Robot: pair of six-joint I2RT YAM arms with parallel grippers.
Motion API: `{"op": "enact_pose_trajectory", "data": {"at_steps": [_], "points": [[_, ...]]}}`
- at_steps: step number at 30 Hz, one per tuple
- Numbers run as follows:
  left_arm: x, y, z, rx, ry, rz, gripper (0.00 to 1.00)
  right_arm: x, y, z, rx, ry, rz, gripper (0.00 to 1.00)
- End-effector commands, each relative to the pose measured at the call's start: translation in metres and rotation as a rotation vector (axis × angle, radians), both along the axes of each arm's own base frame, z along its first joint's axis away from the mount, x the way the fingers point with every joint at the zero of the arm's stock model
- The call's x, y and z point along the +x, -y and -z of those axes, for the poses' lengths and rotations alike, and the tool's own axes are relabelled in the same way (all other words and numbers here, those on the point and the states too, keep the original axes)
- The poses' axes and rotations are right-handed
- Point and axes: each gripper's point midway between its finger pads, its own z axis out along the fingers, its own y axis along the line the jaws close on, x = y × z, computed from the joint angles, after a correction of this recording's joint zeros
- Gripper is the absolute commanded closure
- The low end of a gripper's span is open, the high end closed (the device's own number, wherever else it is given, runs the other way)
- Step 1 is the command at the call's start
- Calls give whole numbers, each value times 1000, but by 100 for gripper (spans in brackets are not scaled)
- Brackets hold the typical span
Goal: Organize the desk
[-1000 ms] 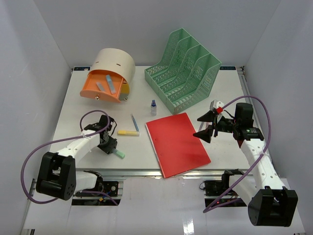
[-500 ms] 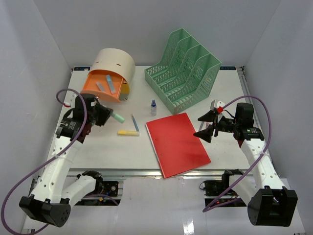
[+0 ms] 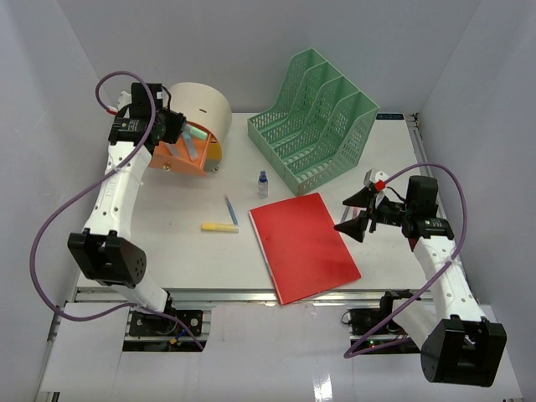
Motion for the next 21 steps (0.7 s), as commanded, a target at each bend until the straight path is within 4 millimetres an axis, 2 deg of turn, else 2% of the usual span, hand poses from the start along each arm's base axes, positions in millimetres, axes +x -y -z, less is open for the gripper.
{"op": "enact_pose_trajectory", "data": {"at_steps": [1, 5, 8, 9, 11, 13, 18, 21], "points": [[3, -33, 0, 21, -23, -45, 100, 0, 1, -3, 4, 18, -1, 10], [8, -49, 19, 50, -64, -51, 95, 0, 1, -3, 4, 18, -1, 10], [8, -53, 34, 60, -107, -49, 79, 1, 1, -3, 4, 18, -2, 10], [9, -54, 36, 63, -110, -49, 70, 1, 1, -3, 2, 19, 1, 10], [11, -52, 37, 63, -104, -37, 54, 1, 1, -3, 0, 19, 3, 10], [13, -50, 36, 63, -103, -21, 45, 1, 2, -3, 1, 19, 5, 10], [15, -48, 14, 75, -57, 8, 30, 2, 4, -3, 0, 20, 13, 10], [8, -44, -7, 87, -6, 47, 28, 2, 4, -3, 2, 20, 15, 10]]}}
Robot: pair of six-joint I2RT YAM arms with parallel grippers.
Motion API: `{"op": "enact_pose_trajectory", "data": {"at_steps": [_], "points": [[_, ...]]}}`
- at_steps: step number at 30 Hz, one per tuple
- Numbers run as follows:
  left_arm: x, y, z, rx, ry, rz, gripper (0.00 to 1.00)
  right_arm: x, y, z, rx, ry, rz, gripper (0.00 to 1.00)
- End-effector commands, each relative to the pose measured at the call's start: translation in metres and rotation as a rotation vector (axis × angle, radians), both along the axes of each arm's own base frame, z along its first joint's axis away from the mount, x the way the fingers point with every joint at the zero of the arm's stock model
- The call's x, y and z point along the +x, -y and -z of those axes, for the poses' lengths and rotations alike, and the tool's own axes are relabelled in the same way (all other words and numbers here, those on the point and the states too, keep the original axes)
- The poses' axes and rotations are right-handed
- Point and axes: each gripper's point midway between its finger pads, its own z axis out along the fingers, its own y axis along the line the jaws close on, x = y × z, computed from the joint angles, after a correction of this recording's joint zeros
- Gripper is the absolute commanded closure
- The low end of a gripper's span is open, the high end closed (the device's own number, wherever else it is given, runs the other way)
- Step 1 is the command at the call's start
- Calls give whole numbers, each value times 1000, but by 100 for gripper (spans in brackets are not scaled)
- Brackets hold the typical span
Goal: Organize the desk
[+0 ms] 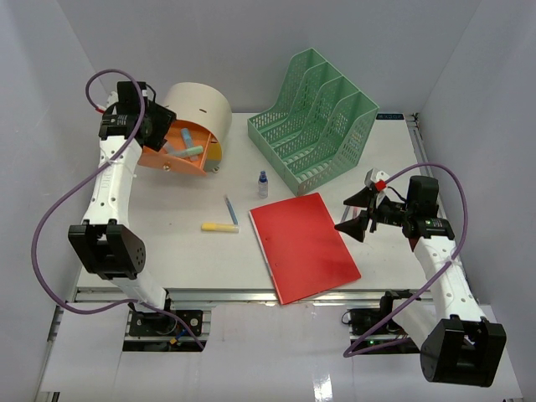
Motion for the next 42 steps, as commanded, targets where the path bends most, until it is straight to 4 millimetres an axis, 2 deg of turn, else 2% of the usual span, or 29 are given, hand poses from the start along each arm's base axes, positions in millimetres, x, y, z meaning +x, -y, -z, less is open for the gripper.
{"op": "enact_pose_trajectory", "data": {"at_steps": [1, 2, 5, 6, 7, 8, 9, 11, 13, 15, 17, 18, 20, 24, 29, 34, 35, 39, 41, 42], "points": [[-12, 10, -52, 20, 125, 96, 28, 0, 2, -4, 3, 21, 3, 10], [-19, 20, -58, 3, 152, 156, 28, 0, 2, -4, 3, 22, 3, 10], [-55, 54, -73, -39, 296, 377, 28, 1, 3, -4, 3, 24, 6, 10], [-73, 66, -80, -53, 359, 449, 28, 1, 3, -4, 3, 24, 6, 10], [-99, 77, -91, -73, 438, 514, 28, 1, 3, -4, 2, 23, 7, 10], [-114, 85, -82, -104, 452, 557, 28, 1, 3, -4, 2, 21, 8, 10], [-123, 91, -64, -140, 432, 586, 28, 1, 4, -3, 1, 19, 10, 10], [-158, 99, -33, -190, 391, 622, 27, 2, 4, -3, 2, 17, 11, 10], [-178, 103, -17, -216, 367, 637, 27, 2, 4, -2, 2, 14, 11, 10], [-208, 105, 2, -246, 349, 635, 27, 2, 5, -2, 2, 11, 14, 10], [-222, 106, 37, -299, 278, 614, 27, 3, 5, -2, 2, 12, 16, 10], [-226, 107, 46, -327, 254, 593, 27, 3, 6, -2, 1, 11, 17, 10], [-234, 103, 79, -364, 180, 524, 27, 3, 6, -2, 0, 9, 19, 10], [-235, 87, 130, -387, 79, 346, 26, 5, 8, 0, -5, 7, 33, 10], [-222, 68, 156, -355, 7, 179, 21, 8, 12, 2, -4, -2, 47, 10], [-212, 64, 184, -337, -124, 58, 18, 10, 13, 4, -7, -12, 55, 10], [-211, 65, 185, -335, -132, 43, 17, 10, 13, 4, -8, -11, 55, 9], [-212, 80, 229, -334, -375, -11, 17, 10, 14, 5, -11, -15, 61, 10], [-208, 86, 239, -335, -455, -23, 16, 11, 14, 6, -13, -16, 64, 10], [-202, 86, 235, -326, -460, -32, 16, 11, 14, 6, -12, -17, 64, 10]]}}
